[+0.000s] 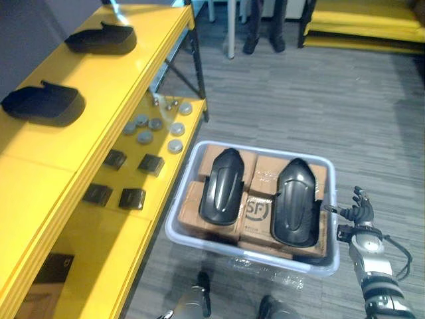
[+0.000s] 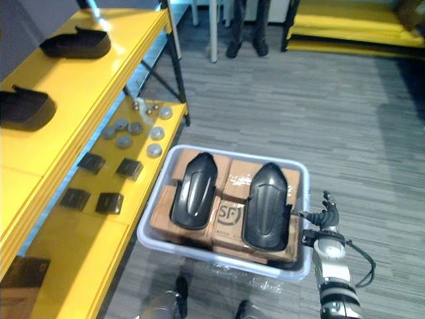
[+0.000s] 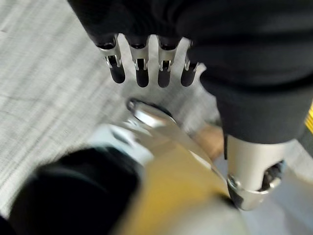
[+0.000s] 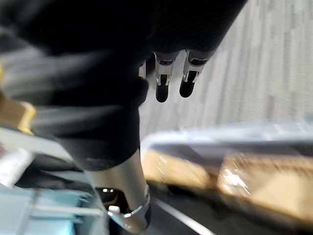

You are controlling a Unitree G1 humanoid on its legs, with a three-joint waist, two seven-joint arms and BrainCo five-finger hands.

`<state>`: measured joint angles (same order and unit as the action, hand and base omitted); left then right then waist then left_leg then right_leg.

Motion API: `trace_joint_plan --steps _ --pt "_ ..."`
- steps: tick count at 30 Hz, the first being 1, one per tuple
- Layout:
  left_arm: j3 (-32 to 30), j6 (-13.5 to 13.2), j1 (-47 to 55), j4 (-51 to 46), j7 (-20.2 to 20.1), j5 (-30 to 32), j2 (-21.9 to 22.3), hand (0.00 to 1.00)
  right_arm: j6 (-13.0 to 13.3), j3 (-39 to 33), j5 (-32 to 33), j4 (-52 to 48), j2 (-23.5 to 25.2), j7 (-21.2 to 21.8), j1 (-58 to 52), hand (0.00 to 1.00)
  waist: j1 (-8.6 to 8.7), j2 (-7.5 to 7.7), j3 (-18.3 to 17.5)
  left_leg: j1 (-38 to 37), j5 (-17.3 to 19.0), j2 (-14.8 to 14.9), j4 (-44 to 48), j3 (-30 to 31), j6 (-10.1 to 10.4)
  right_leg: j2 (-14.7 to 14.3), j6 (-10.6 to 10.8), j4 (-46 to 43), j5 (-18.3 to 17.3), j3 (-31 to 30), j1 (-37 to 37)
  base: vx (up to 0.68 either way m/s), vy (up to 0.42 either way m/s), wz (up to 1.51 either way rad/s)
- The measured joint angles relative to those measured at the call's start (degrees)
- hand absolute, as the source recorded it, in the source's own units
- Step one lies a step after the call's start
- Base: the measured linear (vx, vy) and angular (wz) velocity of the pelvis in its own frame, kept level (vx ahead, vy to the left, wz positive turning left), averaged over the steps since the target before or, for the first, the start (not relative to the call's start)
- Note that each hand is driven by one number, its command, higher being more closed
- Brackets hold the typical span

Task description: Walk over and take plastic housings, then place them on the shelf

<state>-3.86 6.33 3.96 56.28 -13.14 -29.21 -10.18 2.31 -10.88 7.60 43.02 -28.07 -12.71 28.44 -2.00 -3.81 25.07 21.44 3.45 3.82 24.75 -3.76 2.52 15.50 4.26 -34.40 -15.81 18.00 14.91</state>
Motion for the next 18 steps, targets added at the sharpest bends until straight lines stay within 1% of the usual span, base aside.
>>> trace_joint_plan --steps 1,2,3,4,5,6,8,9,12,13,14,15,17,18 --pt "0.18 0.0 0.0 0.06 -0.01 -0.12 0.01 0.0 -0.12 0.29 0.0 0.43 -0.21 -0.03 0.47 0.0 -0.14 -0.11 0.05 0.37 -0.09 -0.11 0.08 0.01 -0.13 0.16 0.0 -0.26 -0.02 -0.02 0.45 -0.13 0.003 0.18" --pt "0.97 0.01 -0.04 0.58 -0.02 -0.96 0.08 0.0 -1.38 1.1 0.02 1.69 -1.17 0.06 2.25 0.0 -0.48 -0.62 0.31 2.09 -0.3 -0.53 0.68 0.07 -0.47 0.84 0.03 -1.55 -0.15 -0.1 2.31 -0.1 0.01 0.15" --pt "0.95 0.01 -0.07 1.04 -0.09 -1.32 0.32 0.0 -2.97 2.08 0.06 3.1 -1.89 0.44 4.13 0.0 -0.57 -0.72 0.36 3.81 -0.4 -1.07 1.36 0.18 -0.64 1.65 0.14 -2.97 -0.47 -0.15 4.21 -0.11 0.011 0.18" --pt "0.95 0.03 -0.2 1.15 -0.09 -1.56 0.41 0.0 -3.98 2.6 0.05 3.51 -2.27 0.87 4.87 0.0 -0.59 -0.74 0.37 4.7 -0.43 -1.31 1.71 0.26 -0.7 2.0 0.19 -3.62 -0.59 -0.19 5.12 -0.09 0.003 0.19" --pt "0.97 0.05 -0.56 1.15 -0.18 -2.13 0.49 0.0 -5.85 3.57 0.05 4.24 -3.12 1.98 6.08 0.0 -0.82 -0.83 0.42 6.48 -0.5 -1.56 2.52 0.33 -0.81 2.59 0.21 -4.74 -0.73 -0.2 6.85 -0.08 -0.001 0.14" --pt "0.96 -0.02 -1.1 1.14 -0.39 -2.23 0.62 0.0 -6.83 4.26 -0.13 5.19 -4.04 2.28 7.28 1.0 -1.36 -0.96 0.56 8.12 -0.61 -1.6 3.64 0.34 -0.98 2.83 0.23 -5.68 -0.84 -0.24 8.24 -0.08 0.002 0.11" --pt "0.96 -0.09 -1.92 1.14 -0.62 -2.9 0.77 0.0 -7.67 4.42 -0.19 5.62 -5.75 2.91 8.39 1.0 -1.93 -1.0 0.66 9.64 -0.68 -1.65 4.7 0.34 -1.24 3.17 0.18 -6.77 -0.95 -0.22 9.58 -0.06 0.005 0.07" --pt "0.96 -0.24 -2.4 1.09 -0.8 -3.37 0.87 0.0 -8.44 5.07 -0.54 6.71 -7.0 3.58 9.64 1.0 -1.98 -1.02 0.68 10.9 -0.62 -1.7 5.6 0.39 -1.33 3.42 0.12 -7.55 -1.08 -0.15 10.62 -0.07 0.001 0.07" --pt "0.9 -1.1 -4.55 1.14 -1.04 -3.64 0.59 0.0 -9.01 7.03 -3.73 8.03 -9.79 3.87 12.37 1.0 -1.88 -1.13 0.8 14.2 -0.2 -1.47 7.35 0.46 -1.23 3.73 -0.18 -9.55 -1.25 -0.22 13.81 -0.1 -0.012 0.04" --pt "0.9 -1.18 -4.96 1.12 -1.13 -4.05 0.55 0.0 -9.21 7.17 -4.01 8.07 -10.03 3.87 12.52 1.0 -1.88 -1.12 0.81 14.49 -0.19 -1.33 7.45 0.38 -1.24 3.74 -0.21 -9.8 -1.27 -0.18 14.12 -0.1 -0.037 0.05" --pt "0.91 -1.26 -5.85 1.12 -1.27 -4.64 0.49 0.0 -10.07 7.32 -4.97 8.09 -10.32 3.76 12.53 1.0 -1.88 -1.11 0.83 14.64 -0.21 -0.87 7.45 -0.16 -1.23 3.75 -0.27 -9.96 -1.3 0.01 14.22 -0.09 -0.057 0.06" --pt "0.93 -1.52 -6.24 1.06 -1.6 -5.28 0.42 0.0 -10.93 7.85 -5.95 8.13 -10.3 3.19 12.63 1.0 -1.88 -1.1 0.83 14.45 -0.23 0.26 7.43 -1.59 -1.23 3.73 -0.33 -10.03 -1.34 0.12 14.1 -0.09 -0.081 0.05" --pt "1.04 -3.02 -6.5 1.04 -2.42 -5.42 0.44 0.0 -12.42 9.36 -7.35 8.17 -10.28 0.82 12.78 1.0 -1.87 -1.11 0.82 14.22 -0.55 1.04 7.17 -2.89 -1.42 3.73 -0.36 -10.04 -1.35 0.12 14.11 -0.05 -0.062 0.01" --pt "1.65 -4.67 -6.71 0.99 -2.75 -5.48 0.48 0.0 -13.34 9.52 -8.64 8.23 -9.78 -1.54 12.88 1.0 -1.9 -1.09 0.82 14.14 -0.86 1.03 6.82 -2.9 -1.58 3.72 -0.38 -9.9 -1.33 0.21 14.12 -0.03 -0.034 0.01"
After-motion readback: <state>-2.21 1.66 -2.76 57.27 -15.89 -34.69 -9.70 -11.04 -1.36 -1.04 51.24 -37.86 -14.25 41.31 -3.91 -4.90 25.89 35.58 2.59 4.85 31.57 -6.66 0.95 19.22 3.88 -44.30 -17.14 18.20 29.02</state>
